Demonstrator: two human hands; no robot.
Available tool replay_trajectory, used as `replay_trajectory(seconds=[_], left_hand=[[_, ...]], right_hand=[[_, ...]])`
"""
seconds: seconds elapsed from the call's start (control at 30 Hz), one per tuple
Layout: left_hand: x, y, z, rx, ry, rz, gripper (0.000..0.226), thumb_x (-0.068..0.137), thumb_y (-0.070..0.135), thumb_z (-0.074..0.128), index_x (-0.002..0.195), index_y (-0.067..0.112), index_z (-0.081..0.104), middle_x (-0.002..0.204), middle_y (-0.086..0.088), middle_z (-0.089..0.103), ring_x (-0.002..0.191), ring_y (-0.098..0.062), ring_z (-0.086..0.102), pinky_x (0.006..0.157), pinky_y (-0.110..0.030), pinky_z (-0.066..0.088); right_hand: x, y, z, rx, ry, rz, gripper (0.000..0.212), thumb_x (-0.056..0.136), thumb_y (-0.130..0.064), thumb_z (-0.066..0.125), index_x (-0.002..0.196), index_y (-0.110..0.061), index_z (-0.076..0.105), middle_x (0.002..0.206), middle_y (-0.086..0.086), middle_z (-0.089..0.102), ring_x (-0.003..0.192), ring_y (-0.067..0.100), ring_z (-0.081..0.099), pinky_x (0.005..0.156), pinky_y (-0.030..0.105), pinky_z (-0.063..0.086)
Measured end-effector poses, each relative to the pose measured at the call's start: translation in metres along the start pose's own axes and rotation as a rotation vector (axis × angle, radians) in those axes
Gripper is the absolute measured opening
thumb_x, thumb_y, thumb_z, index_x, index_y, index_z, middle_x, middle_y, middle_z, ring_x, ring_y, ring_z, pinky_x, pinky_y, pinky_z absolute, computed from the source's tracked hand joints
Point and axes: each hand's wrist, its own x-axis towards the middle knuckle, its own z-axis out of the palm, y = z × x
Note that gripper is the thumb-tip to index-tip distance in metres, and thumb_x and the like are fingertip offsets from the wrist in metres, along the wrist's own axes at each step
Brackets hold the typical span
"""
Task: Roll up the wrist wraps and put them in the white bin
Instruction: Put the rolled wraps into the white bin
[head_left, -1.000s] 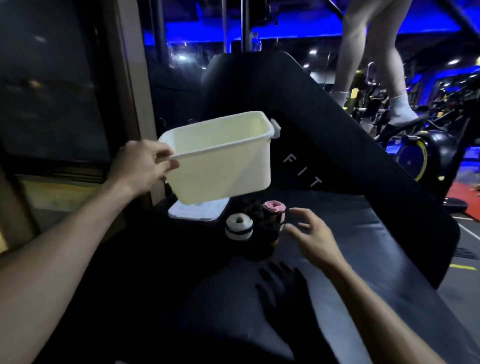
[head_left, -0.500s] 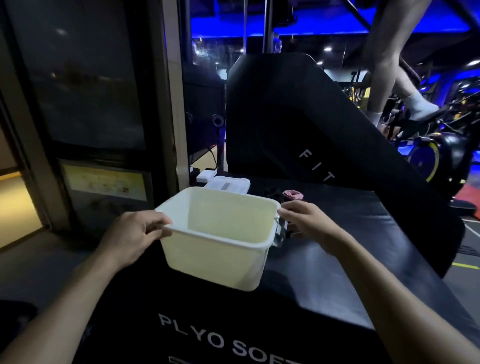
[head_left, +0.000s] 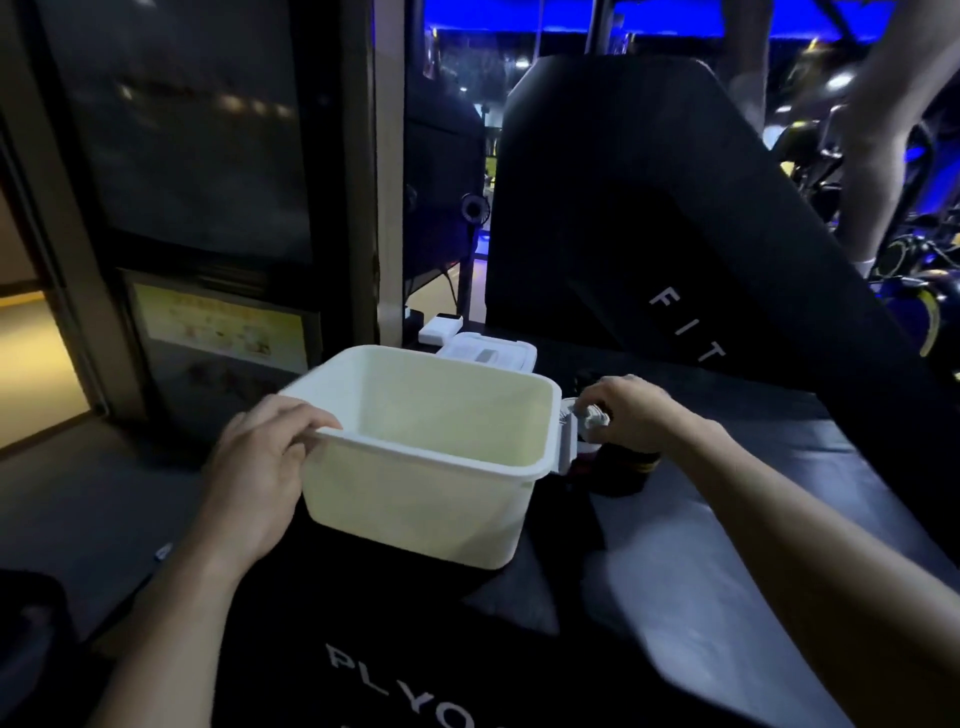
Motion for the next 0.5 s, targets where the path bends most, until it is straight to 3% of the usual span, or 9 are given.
replay_trajectory(seconds=[0.13,0.27,0.33,0.43,0.5], left_hand=[[-0.004,-0.007,0.002,0.004,0.007,-0.016,0.045,0.087,-0.019,0.057,0.101,0.02,0.075,0.118,0.004,0.065,0.1,-0.023,0.048,0.084,-0.023,0.032],[-0.01,-0.009,0.003,0.031,0.078,-0.024,0.045,0.091,-0.011,0.061,0.107,0.027,0.078,0.133,0.01,0.059,0.113,-0.019,0.04,0.1,-0.013,0.024],[-0.01,-0.01,0.003,-0.044,0.053,-0.048,0.044,0.094,-0.01,0.058,0.107,0.028,0.078,0.137,0.012,0.054,0.124,-0.017,0.044,0.106,-0.023,0.031],[-0.011,-0.008,-0.001,-0.225,0.021,-0.035,0.05,0.095,-0.015,0.053,0.103,0.029,0.074,0.126,0.011,0.057,0.12,0.006,0.054,0.104,-0.025,0.048],[-0.012,-0.007,-0.003,-0.242,0.029,-0.017,0.05,0.093,-0.019,0.052,0.102,0.025,0.075,0.12,0.009,0.059,0.118,0.005,0.056,0.102,-0.024,0.049]], right_hand=[[0.009,-0.005,0.007,-0.066,0.047,-0.062,0.026,0.083,-0.047,0.073,0.106,-0.034,0.072,0.112,-0.008,0.058,0.1,0.021,0.06,0.082,0.04,0.052],[0.014,0.0,0.008,-0.037,0.053,-0.094,0.019,0.088,-0.04,0.07,0.102,-0.027,0.072,0.115,-0.008,0.059,0.096,0.017,0.061,0.075,0.033,0.049],[0.015,-0.001,0.001,0.034,0.081,-0.102,0.019,0.088,-0.039,0.07,0.099,-0.024,0.071,0.111,-0.008,0.058,0.094,0.017,0.061,0.069,0.027,0.046],[0.017,-0.007,-0.023,0.091,0.178,-0.076,0.024,0.077,-0.037,0.08,0.091,-0.021,0.068,0.105,-0.004,0.062,0.091,0.024,0.063,0.078,0.041,0.054],[0.019,-0.014,-0.048,0.072,0.252,-0.088,0.028,0.076,-0.033,0.084,0.094,-0.021,0.067,0.11,-0.003,0.062,0.095,0.027,0.064,0.081,0.042,0.054]])
